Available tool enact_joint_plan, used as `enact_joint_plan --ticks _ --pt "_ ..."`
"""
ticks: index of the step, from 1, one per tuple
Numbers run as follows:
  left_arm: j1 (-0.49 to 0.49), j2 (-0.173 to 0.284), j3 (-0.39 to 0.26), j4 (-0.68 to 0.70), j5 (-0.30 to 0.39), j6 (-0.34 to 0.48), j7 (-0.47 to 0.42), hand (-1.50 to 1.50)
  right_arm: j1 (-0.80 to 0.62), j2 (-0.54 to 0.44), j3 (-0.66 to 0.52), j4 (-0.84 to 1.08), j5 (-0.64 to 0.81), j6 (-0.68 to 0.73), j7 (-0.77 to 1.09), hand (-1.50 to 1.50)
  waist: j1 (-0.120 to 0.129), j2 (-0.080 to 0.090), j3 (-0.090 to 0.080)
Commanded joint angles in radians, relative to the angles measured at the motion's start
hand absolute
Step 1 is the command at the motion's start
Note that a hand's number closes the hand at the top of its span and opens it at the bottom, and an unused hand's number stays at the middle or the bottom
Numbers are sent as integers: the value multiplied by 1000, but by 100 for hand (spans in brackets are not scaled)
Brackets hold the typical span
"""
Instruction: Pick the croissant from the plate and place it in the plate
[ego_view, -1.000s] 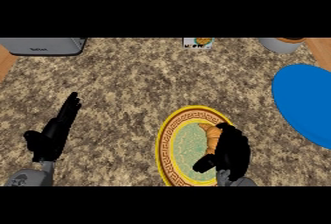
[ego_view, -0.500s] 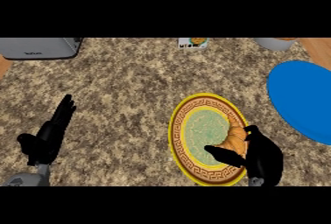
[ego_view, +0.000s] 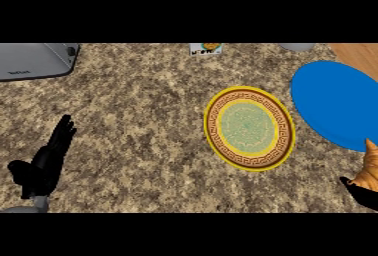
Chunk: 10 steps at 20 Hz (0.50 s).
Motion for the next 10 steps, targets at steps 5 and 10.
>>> enact_joint_plan --ticks 5,10 --pt "16 -13 -9 -39 -7 6 5 0 212 -197 -425 35 -390 8 -457 150 28 4 -3" --pt "7 -15 -25 -51 -19 -16 27 0 269 -207 -666 41 -530 51 -631 150 63 12 -5"
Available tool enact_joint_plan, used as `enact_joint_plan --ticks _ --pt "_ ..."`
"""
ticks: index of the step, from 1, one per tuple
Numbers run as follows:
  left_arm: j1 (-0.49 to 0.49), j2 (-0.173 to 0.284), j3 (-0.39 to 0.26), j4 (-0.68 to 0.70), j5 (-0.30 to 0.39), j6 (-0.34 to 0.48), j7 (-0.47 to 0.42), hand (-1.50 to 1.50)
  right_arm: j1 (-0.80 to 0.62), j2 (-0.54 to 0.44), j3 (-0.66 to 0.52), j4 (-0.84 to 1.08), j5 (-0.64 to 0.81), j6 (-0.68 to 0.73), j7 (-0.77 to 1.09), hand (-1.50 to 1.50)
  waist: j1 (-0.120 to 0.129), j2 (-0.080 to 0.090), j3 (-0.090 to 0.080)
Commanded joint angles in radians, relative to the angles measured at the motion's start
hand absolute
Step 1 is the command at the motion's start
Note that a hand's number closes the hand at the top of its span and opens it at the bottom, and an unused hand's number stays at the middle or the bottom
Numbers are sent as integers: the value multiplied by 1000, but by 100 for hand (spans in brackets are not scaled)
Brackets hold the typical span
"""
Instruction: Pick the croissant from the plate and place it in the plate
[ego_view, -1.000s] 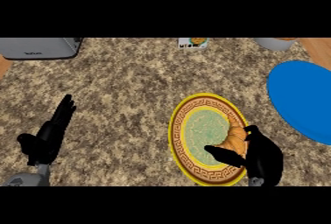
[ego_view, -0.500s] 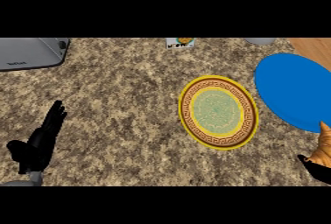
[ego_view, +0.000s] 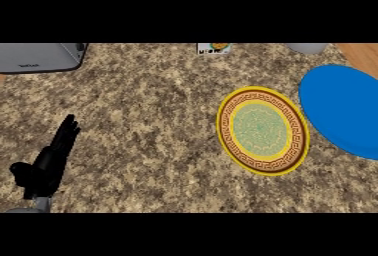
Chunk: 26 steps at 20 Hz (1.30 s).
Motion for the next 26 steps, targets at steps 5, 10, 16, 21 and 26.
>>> enact_joint_plan --ticks 5,10,16,21,26 --pt "-61 -40 -23 -36 -30 -15 67 0 26 -5 -268 55 -162 138 -220 150 52 11 -1" --pt "-54 -35 25 24 -44 -61 3 0 -128 -76 -249 85 -106 191 -102 150 66 14 -2" --pt "-59 -42 24 -19 -66 -67 63 0 -282 -66 -87 94 -36 228 -35 150 72 14 -1" --pt "-10 -55 23 -17 -72 -104 -12 0 -505 -49 78 204 31 184 44 150 92 17 -1" --pt "-66 -60 52 1 -81 -109 42 0 -693 -11 190 391 124 151 7 150 84 17 -1"
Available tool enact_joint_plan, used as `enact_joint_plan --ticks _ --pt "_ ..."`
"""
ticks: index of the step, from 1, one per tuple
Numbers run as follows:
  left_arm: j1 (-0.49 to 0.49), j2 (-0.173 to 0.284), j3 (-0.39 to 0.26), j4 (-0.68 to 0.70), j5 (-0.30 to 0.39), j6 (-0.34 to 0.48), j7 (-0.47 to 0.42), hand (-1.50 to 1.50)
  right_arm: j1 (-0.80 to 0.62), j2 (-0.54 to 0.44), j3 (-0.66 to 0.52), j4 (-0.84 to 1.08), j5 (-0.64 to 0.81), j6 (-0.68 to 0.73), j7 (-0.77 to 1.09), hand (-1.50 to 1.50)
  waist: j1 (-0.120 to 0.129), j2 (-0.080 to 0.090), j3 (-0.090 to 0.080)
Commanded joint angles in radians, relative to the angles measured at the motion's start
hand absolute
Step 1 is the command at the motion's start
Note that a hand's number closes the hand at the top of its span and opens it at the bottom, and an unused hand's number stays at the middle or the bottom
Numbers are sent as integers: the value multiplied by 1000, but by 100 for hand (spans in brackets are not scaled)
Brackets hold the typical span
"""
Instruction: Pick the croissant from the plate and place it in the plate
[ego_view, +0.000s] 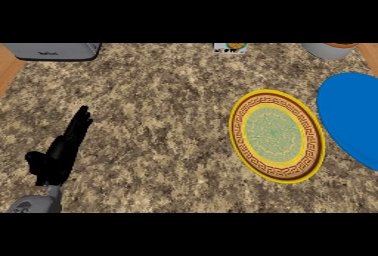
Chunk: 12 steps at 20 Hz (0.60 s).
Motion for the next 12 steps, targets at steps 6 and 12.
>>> enact_joint_plan --ticks 6,12 --pt "-27 -26 16 -50 -30 11 79 0 -288 132 152 331 156 -136 -53 150 0 0 1" --pt "34 -34 28 -66 -32 -5 59 0 -421 197 101 485 138 -227 45 -150 -2 -1 1"
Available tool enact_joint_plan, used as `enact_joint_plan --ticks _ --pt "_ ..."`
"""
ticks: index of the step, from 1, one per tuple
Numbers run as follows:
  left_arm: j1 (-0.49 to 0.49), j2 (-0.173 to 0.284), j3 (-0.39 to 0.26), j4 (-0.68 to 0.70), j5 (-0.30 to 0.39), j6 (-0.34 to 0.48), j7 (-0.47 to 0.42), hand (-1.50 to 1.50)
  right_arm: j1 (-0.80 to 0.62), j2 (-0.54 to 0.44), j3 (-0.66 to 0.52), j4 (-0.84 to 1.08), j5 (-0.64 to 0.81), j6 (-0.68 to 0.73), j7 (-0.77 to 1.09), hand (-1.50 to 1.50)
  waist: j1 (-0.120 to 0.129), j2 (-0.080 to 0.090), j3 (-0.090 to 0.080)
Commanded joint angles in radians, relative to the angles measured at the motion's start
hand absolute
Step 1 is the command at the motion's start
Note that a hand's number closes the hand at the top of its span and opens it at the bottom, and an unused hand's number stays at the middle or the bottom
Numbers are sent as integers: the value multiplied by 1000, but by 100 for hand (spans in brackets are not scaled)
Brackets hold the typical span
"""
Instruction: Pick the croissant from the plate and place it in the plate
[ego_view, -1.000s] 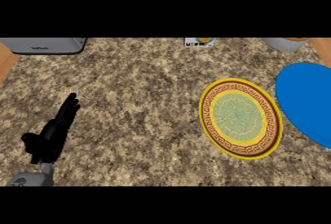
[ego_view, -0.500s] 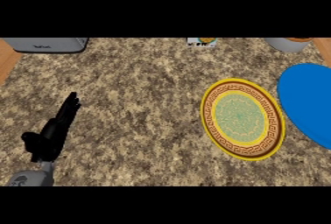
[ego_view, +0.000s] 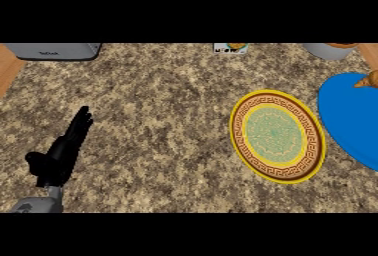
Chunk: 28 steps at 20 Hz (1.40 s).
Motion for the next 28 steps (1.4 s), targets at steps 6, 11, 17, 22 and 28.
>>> enact_joint_plan --ticks 6,11,17,22,28 --pt "-15 -28 13 51 -37 -16 -38 0 -189 33 -70 357 -30 -90 -91 -150 -4 3 0" --pt "-10 -17 35 1 -23 -6 1 0 -173 18 -206 251 -195 -78 -161 -150 -21 -3 0" --pt "-8 -22 44 59 -29 -17 -25 0 -61 -39 -413 292 -428 81 -306 -150 -39 -3 1" --pt "28 -51 25 -4 -61 12 -30 0 71 -104 -513 395 -522 217 -486 -150 -20 -1 2" --pt "6 -55 21 -41 -66 2 28 0 248 -125 -534 484 -554 393 -682 -150 -20 -2 2"
